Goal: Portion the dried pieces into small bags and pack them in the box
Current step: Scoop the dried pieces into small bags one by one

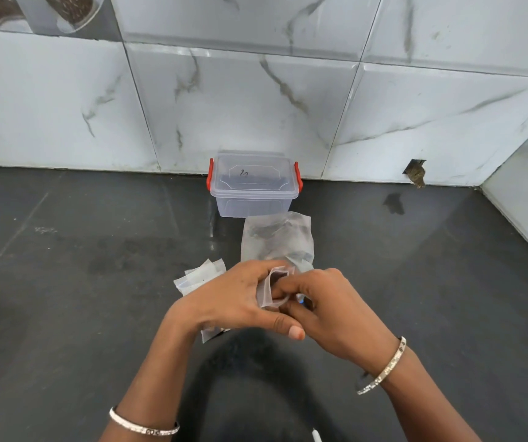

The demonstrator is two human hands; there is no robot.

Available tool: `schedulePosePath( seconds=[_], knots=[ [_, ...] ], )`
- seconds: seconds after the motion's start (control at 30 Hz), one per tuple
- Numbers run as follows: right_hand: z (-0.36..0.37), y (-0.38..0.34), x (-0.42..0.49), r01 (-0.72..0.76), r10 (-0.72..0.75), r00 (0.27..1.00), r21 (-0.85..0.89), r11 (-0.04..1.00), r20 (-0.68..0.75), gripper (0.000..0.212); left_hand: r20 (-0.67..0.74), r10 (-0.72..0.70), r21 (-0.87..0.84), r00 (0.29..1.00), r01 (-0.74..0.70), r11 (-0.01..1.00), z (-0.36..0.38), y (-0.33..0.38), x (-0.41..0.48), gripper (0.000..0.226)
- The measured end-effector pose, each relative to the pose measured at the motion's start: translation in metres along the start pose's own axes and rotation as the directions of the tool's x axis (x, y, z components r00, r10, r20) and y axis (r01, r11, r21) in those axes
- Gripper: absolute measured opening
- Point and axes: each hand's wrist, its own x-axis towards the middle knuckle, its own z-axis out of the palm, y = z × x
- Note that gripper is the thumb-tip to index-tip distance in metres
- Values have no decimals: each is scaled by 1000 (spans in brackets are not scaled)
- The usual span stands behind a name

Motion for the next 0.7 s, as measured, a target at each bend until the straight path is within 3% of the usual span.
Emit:
schedulePosePath(
  seconds=[0.2,0.33,0.47,0.57,0.7],
  knots=[
    [6,6,-4,-4,1,998,61,998,56,17,7,-55,-153,998,55,987,9,-11,1,38],
    [10,8,-5,-46,36,993,77,996,115,22,70,-61,-220,996,75,973,10,-15,-1,23],
    [16,9,-2,-63,50,982,71,995,180,17,24,-97,-291,995,99,952,12,-24,-4,38],
    [21,13,-2,-62,50,983,67,996,175,25,-35,-138,-340,990,118,933,12,-32,-7,35],
    [25,18,-4,-87,70,984,97,992,161,12,-93,-195,-403,976,142,904,11,-42,-9,39]
  ],
)
